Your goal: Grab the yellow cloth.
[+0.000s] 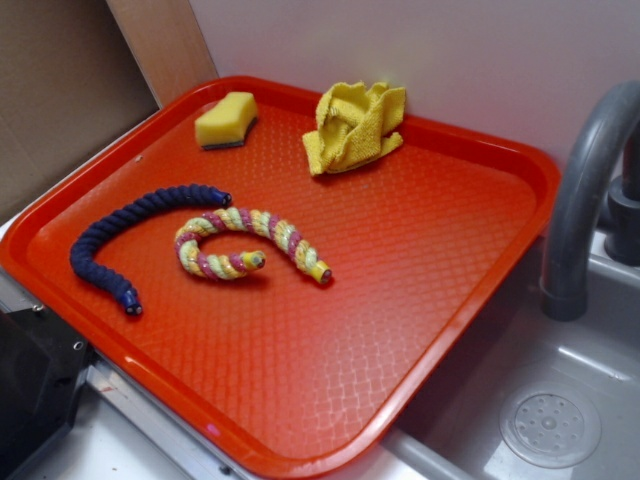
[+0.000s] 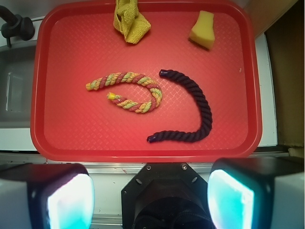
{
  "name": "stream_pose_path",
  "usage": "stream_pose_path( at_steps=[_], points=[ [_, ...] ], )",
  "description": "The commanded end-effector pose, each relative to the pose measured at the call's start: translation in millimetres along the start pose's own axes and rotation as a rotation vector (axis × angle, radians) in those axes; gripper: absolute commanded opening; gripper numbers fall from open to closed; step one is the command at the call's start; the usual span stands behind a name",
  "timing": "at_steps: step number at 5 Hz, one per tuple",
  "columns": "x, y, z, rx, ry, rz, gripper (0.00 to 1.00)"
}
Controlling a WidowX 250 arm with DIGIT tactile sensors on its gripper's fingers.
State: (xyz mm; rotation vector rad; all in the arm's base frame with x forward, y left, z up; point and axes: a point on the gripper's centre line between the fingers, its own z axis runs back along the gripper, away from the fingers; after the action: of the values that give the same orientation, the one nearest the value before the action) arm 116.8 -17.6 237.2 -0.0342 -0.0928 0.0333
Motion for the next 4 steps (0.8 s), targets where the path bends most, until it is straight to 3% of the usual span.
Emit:
stream_pose_path(
  at_steps=[1,2,3,4],
  points=[
    [0,0,0,0.0,0.0,0.0,1.0],
    [41,-13,-55,0.127,0.033,-0.022,1.0],
    [79,-43,-89,0.07,-0.037,-0.13,1.0],
    [117,-44,-116,-0.029,-0.113,-0.205,1.0]
  ],
)
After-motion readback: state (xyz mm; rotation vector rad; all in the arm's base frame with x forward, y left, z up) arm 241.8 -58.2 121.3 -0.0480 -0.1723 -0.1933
